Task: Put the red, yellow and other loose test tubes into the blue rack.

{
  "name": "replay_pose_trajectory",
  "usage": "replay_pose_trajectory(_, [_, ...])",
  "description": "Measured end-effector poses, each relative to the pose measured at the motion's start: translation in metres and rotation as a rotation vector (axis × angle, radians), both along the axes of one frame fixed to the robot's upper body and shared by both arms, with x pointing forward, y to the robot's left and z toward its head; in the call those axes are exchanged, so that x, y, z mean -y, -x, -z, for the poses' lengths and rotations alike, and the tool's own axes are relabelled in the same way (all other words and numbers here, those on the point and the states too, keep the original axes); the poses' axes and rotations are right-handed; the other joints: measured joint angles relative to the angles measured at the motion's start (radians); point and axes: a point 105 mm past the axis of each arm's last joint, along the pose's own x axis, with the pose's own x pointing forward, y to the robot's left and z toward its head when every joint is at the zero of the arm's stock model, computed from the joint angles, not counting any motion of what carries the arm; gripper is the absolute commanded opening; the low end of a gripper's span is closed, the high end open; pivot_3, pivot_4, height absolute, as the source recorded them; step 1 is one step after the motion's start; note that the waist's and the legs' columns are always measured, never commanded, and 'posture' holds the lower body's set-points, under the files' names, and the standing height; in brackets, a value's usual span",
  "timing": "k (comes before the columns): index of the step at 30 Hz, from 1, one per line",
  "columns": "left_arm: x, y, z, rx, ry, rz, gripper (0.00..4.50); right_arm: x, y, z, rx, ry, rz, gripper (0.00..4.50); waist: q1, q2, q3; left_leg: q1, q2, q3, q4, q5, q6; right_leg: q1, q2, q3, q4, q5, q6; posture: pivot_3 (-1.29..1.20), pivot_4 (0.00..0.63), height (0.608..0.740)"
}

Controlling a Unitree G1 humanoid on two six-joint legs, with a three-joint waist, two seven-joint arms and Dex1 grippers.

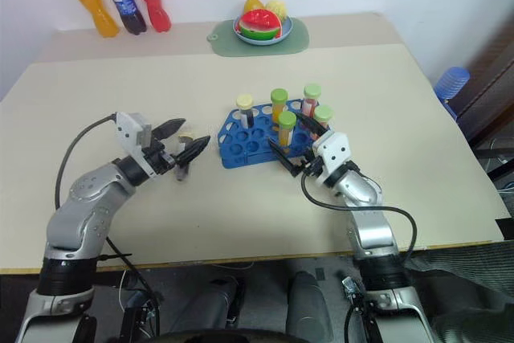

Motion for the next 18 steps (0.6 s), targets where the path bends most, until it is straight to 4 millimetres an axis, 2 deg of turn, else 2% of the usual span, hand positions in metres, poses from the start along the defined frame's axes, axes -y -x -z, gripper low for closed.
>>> replay_pose_trajectory(4, [-0.017,-0.008,-0.006,-0.133,0.037,-0.145,4.28,0.023,0.018,0.011,-0.083,0.039,0.034,4.33,0.004,0.000,0.000,0.000,0.000,0.000,0.001,0.000,0.001,0.001,0.000,0.000,0.000,0.000,0.000,0.00,0.150,0.740])
replay_pose_trajectory(10, [-0.022,-0.013,-0.006,-0.420,-0.017,-0.231,4.28,0.055,0.051,0.010,-0.155,0.145,0.032,4.33,0.010,-0.001,0.000,0.000,0.000,0.000,0.002,-0.001,0.002,0.001,0.000,0.000,0.001,0.000,0.000,0.00,0.150,0.740])
replay_pose_trajectory(14, [-0.023,-0.020,-0.004,-0.651,-0.023,-0.243,4.28,0.060,0.063,-0.013,-0.120,0.216,-0.041,4.33,0.009,-0.001,0.000,0.002,0.000,0.001,0.002,-0.002,0.003,0.003,0.001,0.000,0.001,0.000,0.001,0.00,0.150,0.740])
replay_pose_trajectory(18, [-0.028,-0.034,0.007,-0.792,0.017,-0.303,4.28,0.059,0.066,-0.019,-0.109,0.248,-0.083,4.33,0.007,-0.002,0.000,0.002,0.000,0.000,0.002,0.000,0.000,0.003,0.000,0.000,0.001,0.000,0.001,0.00,0.150,0.740])
